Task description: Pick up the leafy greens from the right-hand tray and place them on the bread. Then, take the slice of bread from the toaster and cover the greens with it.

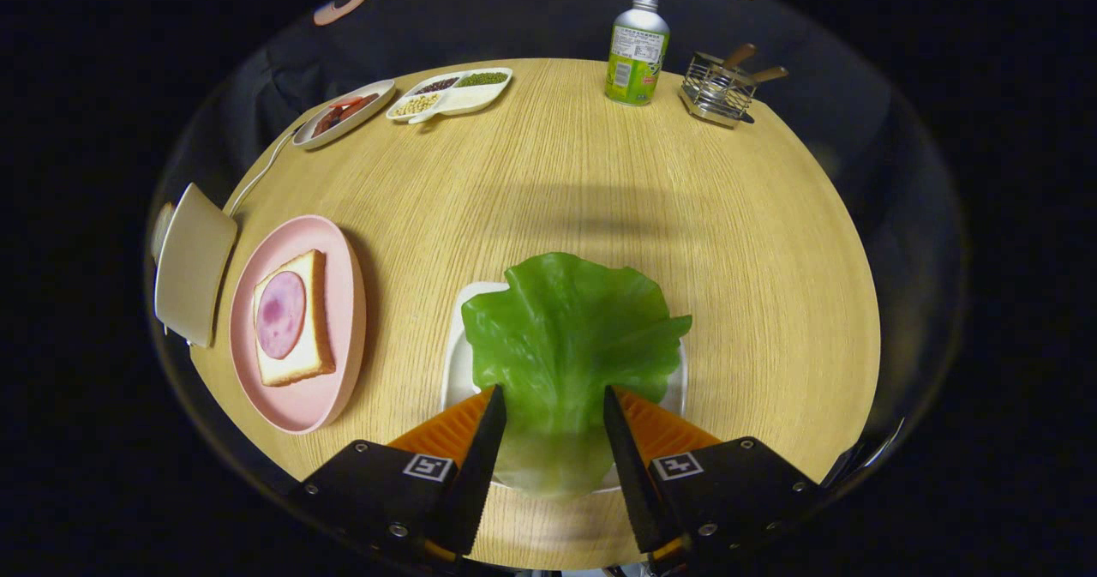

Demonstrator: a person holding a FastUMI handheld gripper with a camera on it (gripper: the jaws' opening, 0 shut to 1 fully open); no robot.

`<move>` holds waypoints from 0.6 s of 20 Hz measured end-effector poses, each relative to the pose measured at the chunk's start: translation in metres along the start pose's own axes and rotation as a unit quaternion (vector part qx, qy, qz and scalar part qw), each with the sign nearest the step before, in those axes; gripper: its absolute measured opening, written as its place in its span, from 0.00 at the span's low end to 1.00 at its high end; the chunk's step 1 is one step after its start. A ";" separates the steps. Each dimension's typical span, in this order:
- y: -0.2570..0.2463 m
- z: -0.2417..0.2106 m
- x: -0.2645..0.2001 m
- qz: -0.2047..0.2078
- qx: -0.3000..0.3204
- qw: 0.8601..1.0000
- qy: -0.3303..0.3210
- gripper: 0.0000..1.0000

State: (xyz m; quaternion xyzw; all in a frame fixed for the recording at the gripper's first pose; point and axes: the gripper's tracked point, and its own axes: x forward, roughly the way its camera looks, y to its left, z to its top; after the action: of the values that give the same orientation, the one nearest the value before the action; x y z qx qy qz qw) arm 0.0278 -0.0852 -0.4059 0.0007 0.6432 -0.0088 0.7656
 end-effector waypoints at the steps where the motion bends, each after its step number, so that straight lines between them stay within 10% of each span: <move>1: 0.000 0.002 0.001 -0.001 0.002 1.000 -0.001 0.69; 6: -0.006 0.003 0.002 -0.006 0.027 1.000 -0.016 0.20; 12: -0.003 0.010 -0.013 0.018 0.063 0.997 -0.045 0.08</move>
State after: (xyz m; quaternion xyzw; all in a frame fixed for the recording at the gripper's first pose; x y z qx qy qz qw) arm 0.0351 -0.0884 -0.3916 0.0597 0.6065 -0.0354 0.7921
